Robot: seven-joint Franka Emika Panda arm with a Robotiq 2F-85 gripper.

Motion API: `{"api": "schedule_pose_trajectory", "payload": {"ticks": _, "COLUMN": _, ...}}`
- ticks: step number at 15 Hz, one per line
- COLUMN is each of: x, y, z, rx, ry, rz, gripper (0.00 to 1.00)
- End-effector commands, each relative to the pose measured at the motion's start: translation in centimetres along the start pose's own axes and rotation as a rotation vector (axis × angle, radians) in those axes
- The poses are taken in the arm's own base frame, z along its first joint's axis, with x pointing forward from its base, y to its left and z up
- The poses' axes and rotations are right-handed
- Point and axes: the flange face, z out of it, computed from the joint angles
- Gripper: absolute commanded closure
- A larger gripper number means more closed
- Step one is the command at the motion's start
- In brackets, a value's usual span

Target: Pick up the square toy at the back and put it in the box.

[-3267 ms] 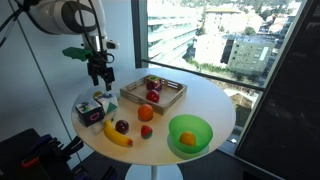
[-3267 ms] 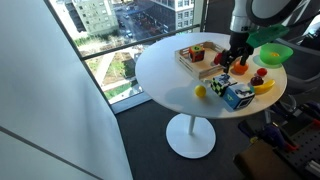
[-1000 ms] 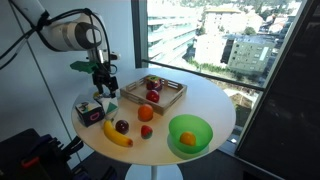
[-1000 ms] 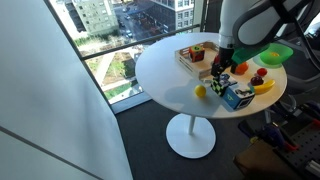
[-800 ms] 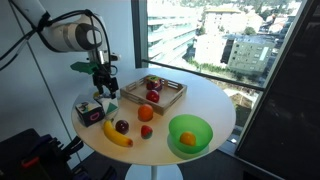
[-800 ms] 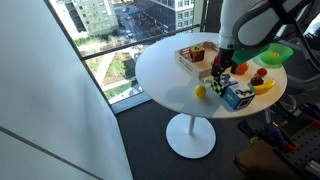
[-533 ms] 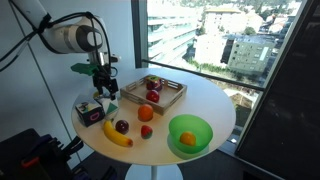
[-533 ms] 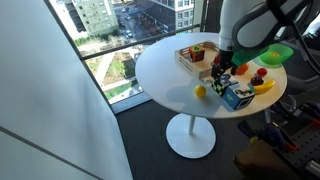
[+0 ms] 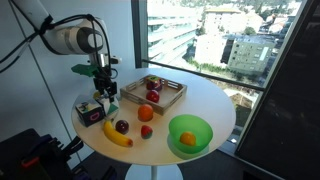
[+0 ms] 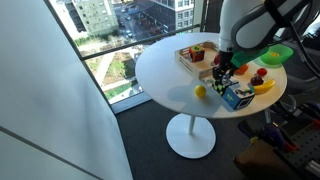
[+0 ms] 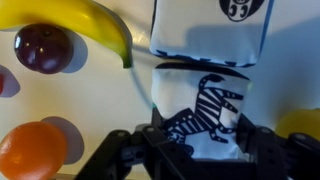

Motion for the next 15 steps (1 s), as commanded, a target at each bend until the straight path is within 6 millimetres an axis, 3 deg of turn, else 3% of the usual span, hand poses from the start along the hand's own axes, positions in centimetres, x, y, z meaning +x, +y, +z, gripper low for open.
{"api": "schedule_pose_trajectory", "payload": {"ticks": 1, "x": 0.7, "y": 0.6, "z": -1.0, "rx": 0.008, "ry": -0.024, "rz": 0.023, "gripper": 0.61}}
{"api": "schedule_pose_trajectory", "payload": {"ticks": 6, "x": 1.7, "y": 2.2, "z": -3.1, "rx": 0.006, "ry": -0.047, "rz": 0.073, "gripper": 0.94}}
{"api": "schedule_pose_trajectory", "payload": {"ticks": 15, "x": 5.1, "y": 5.1, "z": -7.7, "rx": 0.046, "ry": 0.0, "rz": 0.159, "gripper": 0.93}}
